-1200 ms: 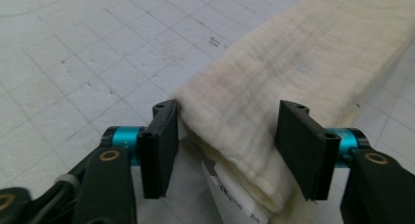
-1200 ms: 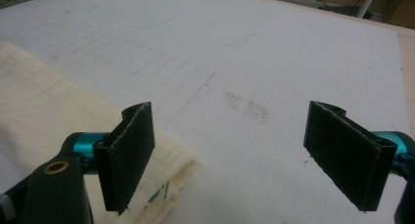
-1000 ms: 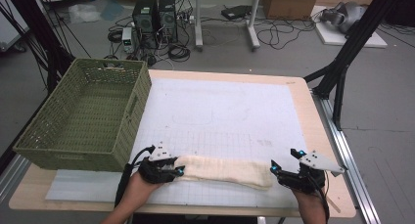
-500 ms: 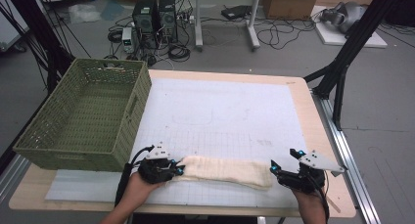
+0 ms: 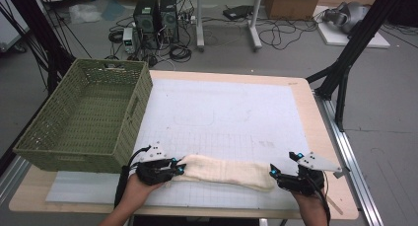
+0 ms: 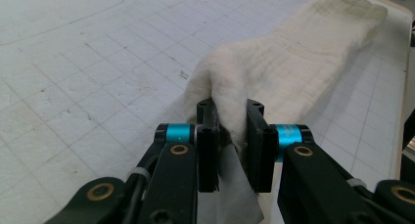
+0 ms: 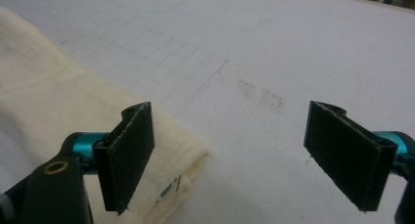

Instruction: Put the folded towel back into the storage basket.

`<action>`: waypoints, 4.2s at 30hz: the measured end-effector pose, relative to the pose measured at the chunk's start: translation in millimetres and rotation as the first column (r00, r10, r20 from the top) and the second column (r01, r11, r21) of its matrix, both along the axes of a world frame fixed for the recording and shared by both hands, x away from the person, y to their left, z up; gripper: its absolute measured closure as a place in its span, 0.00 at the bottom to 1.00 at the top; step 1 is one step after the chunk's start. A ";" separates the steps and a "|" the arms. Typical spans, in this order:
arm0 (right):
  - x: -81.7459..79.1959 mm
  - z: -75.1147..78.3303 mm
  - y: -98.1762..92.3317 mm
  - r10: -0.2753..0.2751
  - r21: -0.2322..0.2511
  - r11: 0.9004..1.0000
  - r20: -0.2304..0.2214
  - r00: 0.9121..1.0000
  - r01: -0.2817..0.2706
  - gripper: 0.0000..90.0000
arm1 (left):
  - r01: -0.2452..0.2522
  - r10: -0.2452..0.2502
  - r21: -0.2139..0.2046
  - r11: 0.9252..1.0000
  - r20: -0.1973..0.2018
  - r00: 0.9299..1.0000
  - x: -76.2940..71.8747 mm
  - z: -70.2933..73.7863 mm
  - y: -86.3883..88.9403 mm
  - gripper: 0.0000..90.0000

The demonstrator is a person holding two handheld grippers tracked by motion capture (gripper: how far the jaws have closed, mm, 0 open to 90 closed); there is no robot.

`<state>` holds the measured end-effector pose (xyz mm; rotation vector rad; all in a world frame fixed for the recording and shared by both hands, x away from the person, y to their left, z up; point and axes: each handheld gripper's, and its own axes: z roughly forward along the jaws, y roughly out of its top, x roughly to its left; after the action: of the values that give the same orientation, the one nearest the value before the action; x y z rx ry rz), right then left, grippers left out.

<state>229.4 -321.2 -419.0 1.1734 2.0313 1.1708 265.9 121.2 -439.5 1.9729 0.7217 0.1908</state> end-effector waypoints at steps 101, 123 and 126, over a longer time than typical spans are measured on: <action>91.5 73.5 73.4 0.317 0.048 0.943 0.181 0.931 -0.330 0.91 | -0.116 0.161 -0.162 0.980 0.300 0.940 -42.3 83.1 59.0 0.87; 156.9 130.4 141.2 0.357 0.031 0.927 0.227 0.906 -0.374 0.91 | -0.185 0.256 -0.217 0.958 0.370 0.893 -50.3 108.7 85.3 0.87; 166.1 139.9 154.4 0.368 0.024 0.923 0.232 0.901 -0.383 0.91 | -0.200 0.277 -0.232 0.952 0.376 0.884 -51.8 112.0 91.1 0.87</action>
<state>395.5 -166.8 -279.1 0.6518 2.1091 1.4926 214.2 212.3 -327.5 1.5890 0.6790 0.6416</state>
